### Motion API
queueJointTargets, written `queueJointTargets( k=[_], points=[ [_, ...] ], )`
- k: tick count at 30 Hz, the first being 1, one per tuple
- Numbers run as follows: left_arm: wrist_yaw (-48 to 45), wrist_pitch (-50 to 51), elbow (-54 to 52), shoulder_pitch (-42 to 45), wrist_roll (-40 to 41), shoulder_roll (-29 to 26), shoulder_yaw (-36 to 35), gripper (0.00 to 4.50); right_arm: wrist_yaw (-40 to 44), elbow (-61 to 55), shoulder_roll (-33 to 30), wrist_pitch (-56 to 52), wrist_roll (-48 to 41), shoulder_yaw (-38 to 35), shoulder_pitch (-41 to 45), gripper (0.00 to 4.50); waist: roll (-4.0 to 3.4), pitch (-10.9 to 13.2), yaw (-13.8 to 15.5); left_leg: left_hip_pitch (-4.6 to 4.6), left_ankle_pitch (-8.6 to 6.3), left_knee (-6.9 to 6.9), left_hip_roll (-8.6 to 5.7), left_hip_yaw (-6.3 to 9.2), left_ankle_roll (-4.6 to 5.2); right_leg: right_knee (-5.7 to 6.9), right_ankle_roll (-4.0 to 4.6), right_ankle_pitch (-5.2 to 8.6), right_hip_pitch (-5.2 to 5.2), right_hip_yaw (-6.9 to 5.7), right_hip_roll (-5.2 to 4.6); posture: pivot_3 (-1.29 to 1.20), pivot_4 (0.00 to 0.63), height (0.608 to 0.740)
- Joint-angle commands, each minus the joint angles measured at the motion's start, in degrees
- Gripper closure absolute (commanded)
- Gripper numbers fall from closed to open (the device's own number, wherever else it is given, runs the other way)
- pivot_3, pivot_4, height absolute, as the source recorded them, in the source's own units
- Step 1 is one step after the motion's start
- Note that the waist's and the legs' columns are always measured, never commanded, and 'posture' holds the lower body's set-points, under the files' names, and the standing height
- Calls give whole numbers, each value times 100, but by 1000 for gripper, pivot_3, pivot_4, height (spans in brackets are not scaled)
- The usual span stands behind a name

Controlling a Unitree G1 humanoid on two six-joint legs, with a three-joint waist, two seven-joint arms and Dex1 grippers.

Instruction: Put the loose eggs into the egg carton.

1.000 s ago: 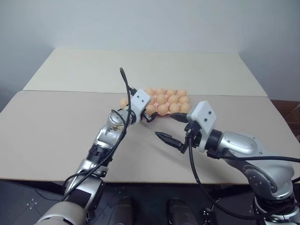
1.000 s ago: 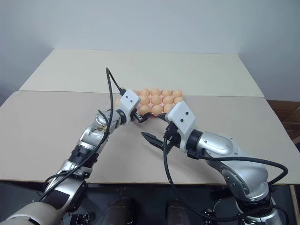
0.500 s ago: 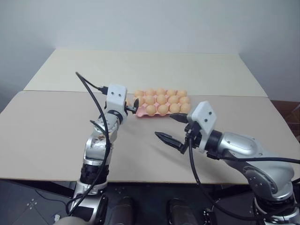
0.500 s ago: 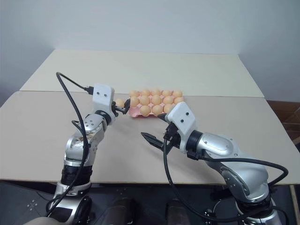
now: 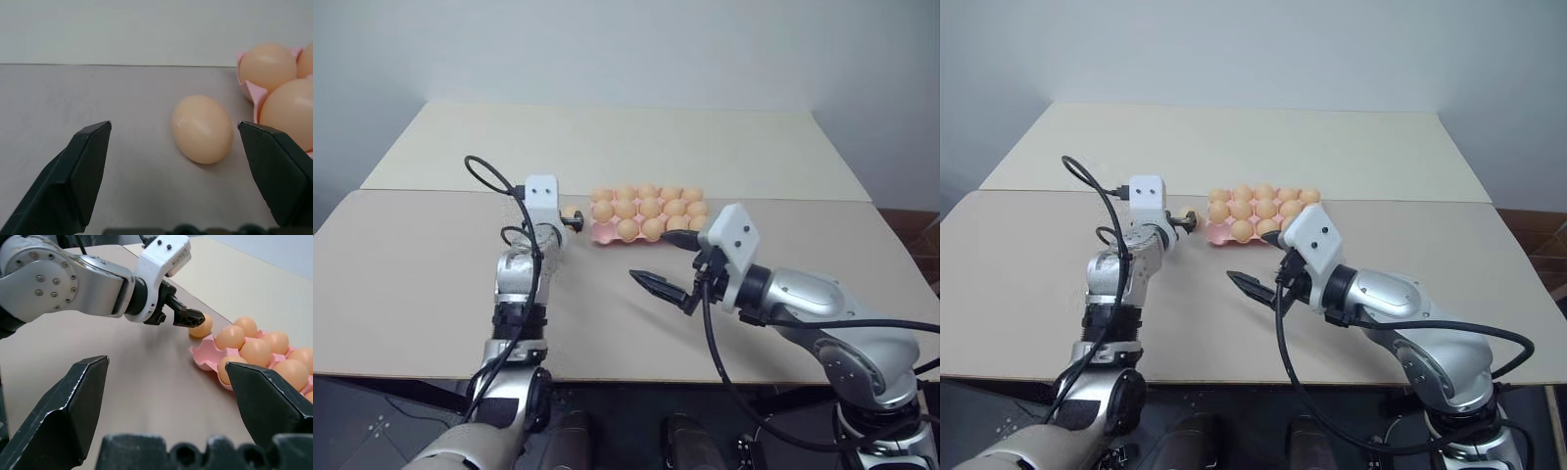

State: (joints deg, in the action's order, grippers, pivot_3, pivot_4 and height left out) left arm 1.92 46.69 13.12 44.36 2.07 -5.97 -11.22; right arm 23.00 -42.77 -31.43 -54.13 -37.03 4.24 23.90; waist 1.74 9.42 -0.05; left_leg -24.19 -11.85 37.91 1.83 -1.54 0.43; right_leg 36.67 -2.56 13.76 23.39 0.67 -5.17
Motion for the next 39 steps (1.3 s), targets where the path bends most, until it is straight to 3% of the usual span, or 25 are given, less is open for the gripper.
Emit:
queueJointTargets(
  k=[1, 19, 22, 28, 30, 33, 39],
  points=[
    [-111, -183, 402, 323, 118, -132, -33, 11, -50, -142, 50, 66, 51, 33, 144, 0, 0, 0, -1, 0, 0, 0, 0, 0, 0, 0, 0, 0, 0, 0, 0, 0, 150, 740],
    [-209, -732, 1490, 631, 336, -260, -24, 11, -62, -116, 110, 53, 103, 146, 390, 0, 0, 0, -12, -6, 0, 0, 0, -1, 0, 3, 0, -1, 8, 0, -1, 0, 150, 740],
    [-238, -849, 1561, 624, 314, -312, 7, 631, -66, -114, 127, 56, 111, 151, 391, 0, 0, 0, -14, -6, 0, 0, 0, -1, 0, 3, 0, -1, 9, 0, -1, 0, 150, 740],
    [-347, -1145, 1712, 610, 213, -448, 157, 2583, -76, -121, 164, 71, 117, 152, 360, 0, 0, 0, -14, -7, 0, 0, 0, -2, 0, 3, 0, -1, 9, 0, -2, 0, 150, 740],
    [-407, -1271, 1744, 609, 197, -497, 215, 3004, -82, -132, 180, 71, 118, 150, 346, 0, 0, 0, -14, -6, 0, 0, 0, -2, 0, 3, 0, -1, 9, 0, -1, 0, 150, 740],
    [-520, -1347, 1196, 343, 154, -551, 384, 3204, -93, -167, 182, 70, 122, 139, 308, 0, 0, 0, -15, -8, 0, 0, 0, -2, 0, 2, 0, -1, 9, 0, -2, 0, 150, 740],
    [-1513, -1733, -1719, -1147, -224, -1187, 1618, 3270, -125, -324, 70, -23, 8, -120, 119, 0, -1, 0, -65, -15, 0, -6, 4, -6, -1, 13, 3, -2, 28, 10, -4, 0, 150, 740]
  ],
)
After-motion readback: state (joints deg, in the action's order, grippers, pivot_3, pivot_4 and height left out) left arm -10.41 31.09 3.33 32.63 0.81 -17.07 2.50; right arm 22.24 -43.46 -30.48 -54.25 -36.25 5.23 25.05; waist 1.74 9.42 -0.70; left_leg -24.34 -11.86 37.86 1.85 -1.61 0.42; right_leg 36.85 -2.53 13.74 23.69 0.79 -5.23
